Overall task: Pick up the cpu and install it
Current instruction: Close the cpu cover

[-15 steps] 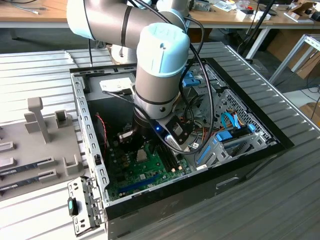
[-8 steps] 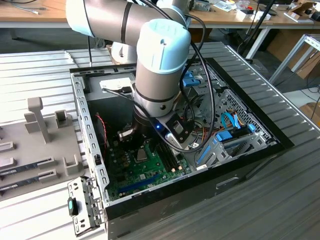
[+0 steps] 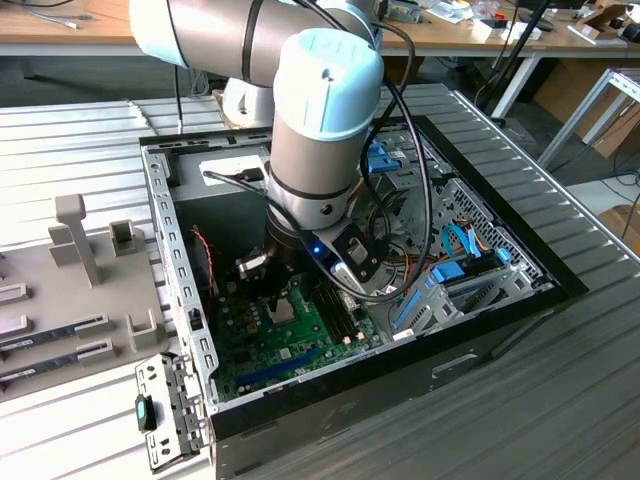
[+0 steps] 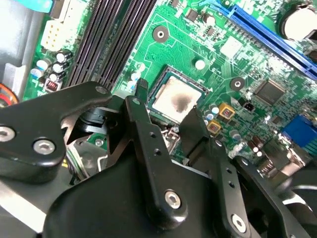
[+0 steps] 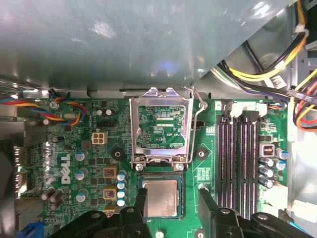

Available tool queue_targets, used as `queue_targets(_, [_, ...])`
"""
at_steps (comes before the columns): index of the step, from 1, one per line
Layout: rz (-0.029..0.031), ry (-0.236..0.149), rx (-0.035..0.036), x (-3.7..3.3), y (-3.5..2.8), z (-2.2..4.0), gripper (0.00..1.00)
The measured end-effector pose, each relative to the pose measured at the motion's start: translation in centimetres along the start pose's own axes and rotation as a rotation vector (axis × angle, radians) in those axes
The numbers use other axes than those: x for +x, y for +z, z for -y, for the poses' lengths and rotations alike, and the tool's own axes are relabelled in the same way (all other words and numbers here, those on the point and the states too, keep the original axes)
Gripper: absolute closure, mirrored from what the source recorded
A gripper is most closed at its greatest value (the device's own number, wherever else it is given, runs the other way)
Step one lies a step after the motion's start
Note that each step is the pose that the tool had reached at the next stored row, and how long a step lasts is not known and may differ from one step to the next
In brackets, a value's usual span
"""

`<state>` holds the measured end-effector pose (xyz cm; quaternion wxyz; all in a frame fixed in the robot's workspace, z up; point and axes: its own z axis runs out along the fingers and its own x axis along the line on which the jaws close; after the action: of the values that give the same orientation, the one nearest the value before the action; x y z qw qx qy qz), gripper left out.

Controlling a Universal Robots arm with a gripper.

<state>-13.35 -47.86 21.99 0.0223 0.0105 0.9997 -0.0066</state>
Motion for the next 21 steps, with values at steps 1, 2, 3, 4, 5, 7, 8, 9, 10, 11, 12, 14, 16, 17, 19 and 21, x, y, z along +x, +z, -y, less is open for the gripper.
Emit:
queue_targets(1, [-0.0001, 0.0, -0.0015, -0.02, -0.29, 0.01, 0.47])
queue_targets(2, [-0.0002, 0.0, -0.005, -0.03, -0.5, 0.01, 0.47])
queue_targets(3, [-0.0002, 0.0, -0.0135, -0.05, -0.85, 0.01, 0.47])
queue_targets(4, [-0.0005, 0.001, -0.0201, -0.1, -1.41, 0.02, 0.47])
queue_targets(5, [-0.0005, 0.0, -0.02, -0.11, -1.42, 0.02, 0.34])
queue_targets(7, [-0.0005, -0.001, -0.0201, -0.11, -1.42, 0.02, 0.84])
queue_targets(8, [-0.0005, -0.002, -0.0202, -0.11, -1.41, 0.02, 0.89])
queue_targets(9, [-0.0005, -0.002, -0.0202, -0.11, -1.41, 0.02, 0.89])
queue_targets(10, [-0.0005, -0.002, -0.0201, -0.11, -1.42, 0.02, 0.89])
queue_targets(11, [-0.0005, -0.002, -0.0202, -0.12, -1.41, -0.01, 0.89])
queue_targets(12, [-0.0005, -0.002, -0.0201, -0.13, -1.42, -0.02, 0.89])
queue_targets(14, [-0.0005, -0.002, -0.0201, -0.17, -1.42, -0.09, 0.89])
queue_targets(16, [-0.0005, -0.002, -0.0201, -0.31, -1.41, -0.31, 0.89])
queue_targets(17, [-0.0005, -0.002, -0.0201, -0.36, -1.41, -0.39, 0.89])
queue_targets(19, [-0.0005, -0.002, -0.0201, -0.44, -1.41, -0.54, 0.89])
queue_targets(21, [-0.0005, -0.002, -0.0201, -0.52, -1.41, -0.66, 0.89])
